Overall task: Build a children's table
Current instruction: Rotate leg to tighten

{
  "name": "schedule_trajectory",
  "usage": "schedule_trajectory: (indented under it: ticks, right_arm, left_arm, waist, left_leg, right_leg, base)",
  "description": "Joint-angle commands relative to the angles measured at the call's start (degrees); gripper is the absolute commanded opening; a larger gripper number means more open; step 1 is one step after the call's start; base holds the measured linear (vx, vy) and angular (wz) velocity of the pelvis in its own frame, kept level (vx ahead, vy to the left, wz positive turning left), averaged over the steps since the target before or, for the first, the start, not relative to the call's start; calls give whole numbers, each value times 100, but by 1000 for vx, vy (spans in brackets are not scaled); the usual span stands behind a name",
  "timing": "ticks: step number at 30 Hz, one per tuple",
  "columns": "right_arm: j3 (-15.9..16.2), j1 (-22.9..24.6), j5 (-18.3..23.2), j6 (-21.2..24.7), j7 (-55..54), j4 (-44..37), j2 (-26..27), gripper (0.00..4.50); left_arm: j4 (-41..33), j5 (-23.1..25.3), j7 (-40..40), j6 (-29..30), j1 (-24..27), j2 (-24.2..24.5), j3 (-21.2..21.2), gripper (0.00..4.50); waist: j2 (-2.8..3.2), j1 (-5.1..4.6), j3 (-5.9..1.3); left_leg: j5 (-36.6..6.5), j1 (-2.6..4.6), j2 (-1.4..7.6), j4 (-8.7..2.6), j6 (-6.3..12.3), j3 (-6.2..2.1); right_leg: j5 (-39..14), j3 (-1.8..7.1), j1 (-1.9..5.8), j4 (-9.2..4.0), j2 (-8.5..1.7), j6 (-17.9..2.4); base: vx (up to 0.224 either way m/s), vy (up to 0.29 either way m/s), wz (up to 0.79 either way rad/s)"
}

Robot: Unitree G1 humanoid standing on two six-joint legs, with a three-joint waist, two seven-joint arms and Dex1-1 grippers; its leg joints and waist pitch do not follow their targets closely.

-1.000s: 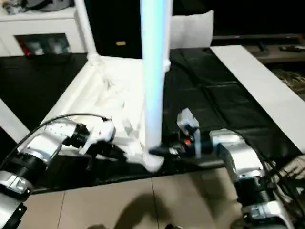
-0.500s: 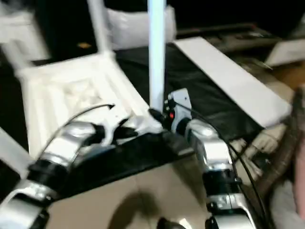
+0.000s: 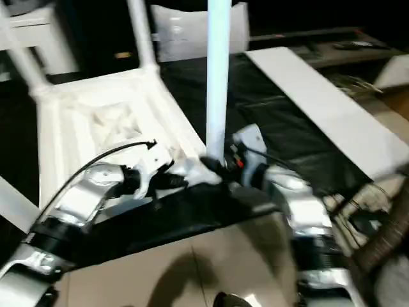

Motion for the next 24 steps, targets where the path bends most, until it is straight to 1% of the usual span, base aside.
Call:
schedule_trajectory:
  ticks: [1, 2, 3, 4, 6, 7, 8, 9, 10, 11, 12, 13, 15, 16, 18, 19, 20, 22, 24]
  right_arm:
    - [-2, 8, 123, -182, 433, -8, -189, 392]
    - [38, 6, 190, -222, 800, 29, -392, 413]
    - [73, 8, 227, -228, 986, 31, -492, 413]
    - [106, 7, 252, -240, 1134, 31, -562, 419]
    - [210, 6, 343, -235, 1585, 20, -738, 419]
    - [238, 2, 359, -258, 1720, 30, -780, 419]
    - [276, -1, 367, -337, 1871, 64, -814, 419]
    - [328, -2, 385, -436, 2075, 103, -854, 419]
    - [354, -2, 398, -485, 2182, 124, -873, 403]
    - [392, -13, 441, -468, 2316, 149, -888, 385]
    - [426, -36, 519, -395, 2457, 165, -890, 385]
    - [453, -54, 566, -336, 2534, 169, -884, 385]
    - [520, -81, 590, -302, 2637, 176, -870, 366]
    - [581, -98, 572, -311, 2714, 194, -845, 342]
    - [612, -108, 556, -322, 2754, 214, -821, 338]
    - [624, -115, 544, -337, 2768, 232, -809, 324]
    - [699, -144, 534, -339, 2854, 287, -786, 298]
    - [749, -161, 558, -323, 2946, 310, -783, 295]
    - [778, -179, 578, -316, 3033, 328, -785, 286]
  left_arm:
    - [-89, -102, -478, -532, -157, 157, -39, 0]
    - [58, -71, -793, -879, -181, 341, -145, 0]
    - [140, -55, -959, -1109, -198, 430, -202, 0]
    - [190, -62, -1089, -1189, -212, 483, -233, 0]
    - [329, -65, -1488, -1309, -268, 633, -352, 0]
    - [378, -62, -1617, -1349, -291, 682, -403, 0]
    - [438, -28, -1765, -1432, -323, 749, -481, 0]
    - [516, 7, -1964, -1563, -367, 831, -574, 0]
    - [558, 22, -2060, -1634, -390, 867, -615, 0]
    - [626, -18, -2178, -1687, -436, 863, -614, 0]
    - [707, -60, -2349, -1825, -495, 844, -628, 0]
    - [731, -85, -2472, -1873, -523, 837, -652, 0]
    - [720, -100, -2612, -1920, -546, 828, -701, 0]
    - [700, -99, -2657, -1921, -558, 804, -727, 0]
    - [696, -101, -2669, -1920, -568, 784, -741, 0]
    - [709, -102, -2672, -1931, -577, 774, -748, 0]
    - [762, -101, -2664, -1973, -617, 738, -768, 0]
    - [803, -90, -2660, -2020, -640, 727, -776, 0]
    - [884, -58, -2649, -2064, -672, 704, -754, 0]
  waist:
    - [-35, 34, -488]
    - [-30, 73, -482]
    - [-16, 86, -472]
    - [-28, 96, -479]
    - [-47, 157, -471]
    - [-39, 188, -471]
    - [-45, 195, -471]
    - [-38, 227, -478]
    - [-42, 228, -478]
    - [-43, 256, -491]
    - [-39, 271, -496]
    - [-61, 335, -500]
    - [-62, 357, -503]
    - [-65, 378, -503]
    - [-71, 399, -500]
    - [-74, 410, -497]
    - [-77, 414, -492]
    - [-82, 418, -490]
    - [-86, 420, -487]
  left_leg:
    - [-466, -91, -56, -377, 664, 174]
    - [-501, -60, -56, -386, 626, 180]
    - [-559, -53, -67, -387, 633, 181]
    - [-627, -50, -61, -393, 609, 182]
    - [-648, -31, -51, -400, 601, 192]
    - [-660, -11, -35, -407, 573, 195]
    - [-653, -9, -27, -412, 557, 193]
    - [-683, 4, -31, -411, 564, 197]
    - [-659, -13, -17, -420, 561, 193]
    - [-591, -19, -9, -420, 561, 192]
    - [-553, -11, -4, -418, 567, 195]
    - [-457, -14, 1, -419, 580, 201]
    - [-423, -18, 12, -422, 564, 202]
    - [-402, -19, 18, -425, 546, 203]
    - [-398, -17, 17, -423, 520, 211]
    - [-440, -26, 11, -422, 498, 213]
    - [-480, -23, -1, -422, 466, 216]
    - [-528, -22, -26, -412, 450, 226]
    - [-558, -21, -32, -409, 434, 230]
  right_leg:
    - [-2361, 326, 572, -465, -226, -99]
    - [-2432, 325, 554, -479, -222, -92]
    - [-2506, 317, 547, -499, -215, -73]
    - [-2561, 318, 561, -498, -215, -31]
    - [-2598, 329, 541, -499, -209, -37]
    - [-2619, 339, 531, -498, -218, -64]
    - [-2613, 347, 532, -491, -224, -79]
    - [-2630, 350, 526, -489, -222, -104]
    - [-2582, 362, 541, -469, -228, -124]
    - [-2496, 371, 547, -453, -236, -153]
    - [-2443, 383, 537, -445, -236, -187]
    - [-2370, 394, 541, -421, -238, -241]
    - [-2344, 403, 544, -414, -246, -257]
    - [-2335, 406, 544, -402, -250, -269]
    - [-2351, 409, 538, -406, -252, -275]
    - [-2425, 401, 545, -413, -253, -247]
    - [-2528, 388, 544, -432, -249, -191]
    - [-2657, 373, 538, -460, -237, -102]
    - [-2750, 353, 534, -483, -226, -16]
  base:
    - [0, 0, 0]
    - [0, 0, 0]
    - [0, 0, 0]
    - [0, 0, 0]
    - [0, 0, 0]
    - [0, 0, 0]
    - [0, 0, 0]
    - [0, 0, 0]
    - [0, 0, 0]
    - [0, 0, 0]
    - [0, 0, 0]
    - [0, 0, 0]
    - [0, 0, 0]
    - [0, 0, 0]
    - [0, 0, 0]
    - [0, 0, 0]
    - [0, 0, 0]
    - [0, 0, 0]
    - [0, 0, 0]
